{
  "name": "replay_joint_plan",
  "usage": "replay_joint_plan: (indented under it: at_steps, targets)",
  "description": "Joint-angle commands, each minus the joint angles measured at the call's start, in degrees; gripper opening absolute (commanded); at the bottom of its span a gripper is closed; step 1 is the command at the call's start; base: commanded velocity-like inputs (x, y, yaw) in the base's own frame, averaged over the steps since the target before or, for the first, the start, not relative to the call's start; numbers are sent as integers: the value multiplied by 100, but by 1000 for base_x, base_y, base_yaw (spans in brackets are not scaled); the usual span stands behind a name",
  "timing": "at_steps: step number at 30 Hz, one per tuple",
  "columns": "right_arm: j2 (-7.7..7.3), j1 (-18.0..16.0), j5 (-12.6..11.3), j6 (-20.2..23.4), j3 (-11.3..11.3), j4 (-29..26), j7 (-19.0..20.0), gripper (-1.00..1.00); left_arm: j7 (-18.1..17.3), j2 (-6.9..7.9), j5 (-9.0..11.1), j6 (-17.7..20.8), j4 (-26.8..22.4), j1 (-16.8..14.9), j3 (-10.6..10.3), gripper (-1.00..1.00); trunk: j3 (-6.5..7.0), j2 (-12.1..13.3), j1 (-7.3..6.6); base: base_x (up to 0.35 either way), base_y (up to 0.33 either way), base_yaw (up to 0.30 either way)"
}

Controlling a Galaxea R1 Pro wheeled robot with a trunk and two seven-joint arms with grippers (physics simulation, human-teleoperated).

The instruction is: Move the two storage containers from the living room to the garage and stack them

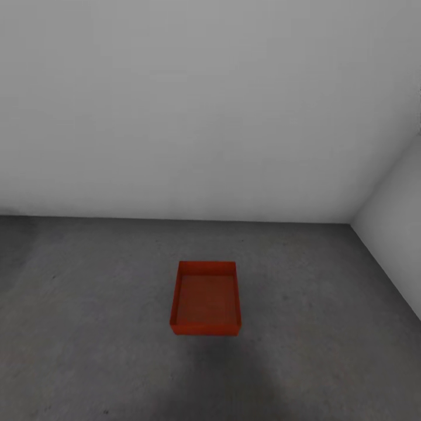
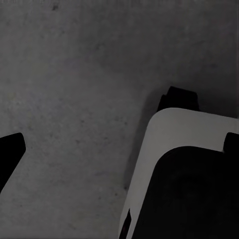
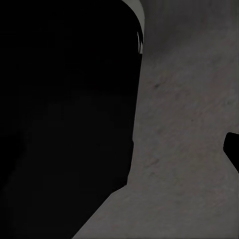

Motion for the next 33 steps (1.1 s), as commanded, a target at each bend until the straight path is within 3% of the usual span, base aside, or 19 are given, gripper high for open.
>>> replay_joint_plan:
  at_steps: [1, 33]
  targets:
    - [4, -5, -55, -35, 49, 19, -2, 100, 7, -1, 38, -19, 4, -4, -12, 100, 6, -2, 0, 0, 0, 0]
    - [-31, 7, -32, -48, 49, 14, 15, 100, 7, -1, 38, -19, 5, -3, -12, 100, 298, -2, 0, 0, 0, 0]
